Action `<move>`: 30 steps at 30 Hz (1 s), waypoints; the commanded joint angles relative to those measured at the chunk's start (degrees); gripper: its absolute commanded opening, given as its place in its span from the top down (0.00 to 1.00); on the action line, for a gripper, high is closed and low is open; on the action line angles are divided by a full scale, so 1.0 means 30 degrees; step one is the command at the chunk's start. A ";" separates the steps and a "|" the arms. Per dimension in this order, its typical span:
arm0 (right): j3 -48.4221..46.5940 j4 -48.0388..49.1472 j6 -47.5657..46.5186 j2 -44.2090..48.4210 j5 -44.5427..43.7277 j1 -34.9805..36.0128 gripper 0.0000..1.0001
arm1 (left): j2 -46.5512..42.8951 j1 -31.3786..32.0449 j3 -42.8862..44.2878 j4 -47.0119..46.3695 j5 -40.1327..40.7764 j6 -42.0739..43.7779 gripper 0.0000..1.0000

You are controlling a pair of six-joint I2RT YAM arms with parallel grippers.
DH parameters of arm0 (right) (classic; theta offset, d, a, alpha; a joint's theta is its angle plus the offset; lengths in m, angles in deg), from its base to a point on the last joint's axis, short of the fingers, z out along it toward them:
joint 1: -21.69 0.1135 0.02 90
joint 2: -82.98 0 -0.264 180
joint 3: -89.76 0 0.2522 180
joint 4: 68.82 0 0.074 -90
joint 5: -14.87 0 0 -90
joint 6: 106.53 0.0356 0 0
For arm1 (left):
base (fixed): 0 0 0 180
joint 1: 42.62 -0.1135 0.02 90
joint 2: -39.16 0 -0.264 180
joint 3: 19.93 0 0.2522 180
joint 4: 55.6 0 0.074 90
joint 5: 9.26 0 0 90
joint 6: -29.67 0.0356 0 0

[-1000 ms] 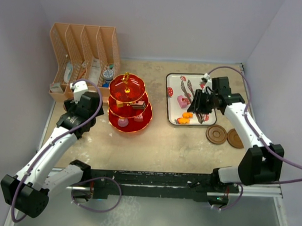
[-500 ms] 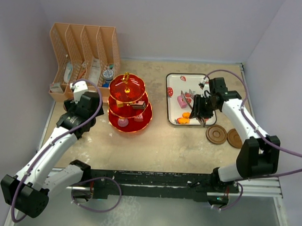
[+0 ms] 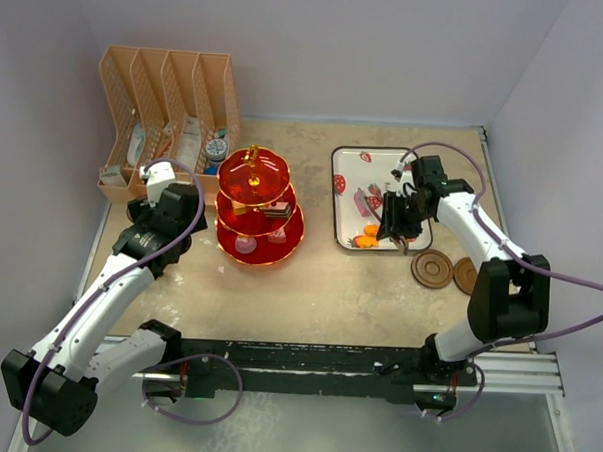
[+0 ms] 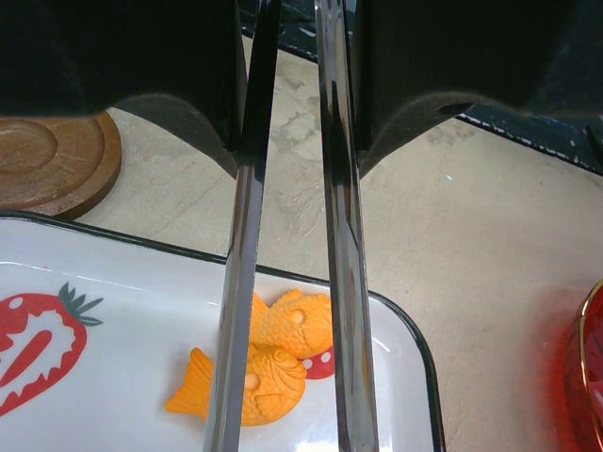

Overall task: Serve the afternoon tea
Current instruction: Pick up the desert from the tray.

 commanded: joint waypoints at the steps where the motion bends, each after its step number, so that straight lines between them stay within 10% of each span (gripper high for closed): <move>1: -0.0209 0.0336 -0.0313 0.0033 0.0052 0.0187 0.58 | -0.0283 0.0057 0.0053 -0.0343 0.0273 0.0368 0.14; 30: 0.1141 0.0901 0.0686 0.1280 -0.0847 0.0829 0.76 | -0.0384 0.0048 0.0049 -0.0309 0.0186 0.0338 0.14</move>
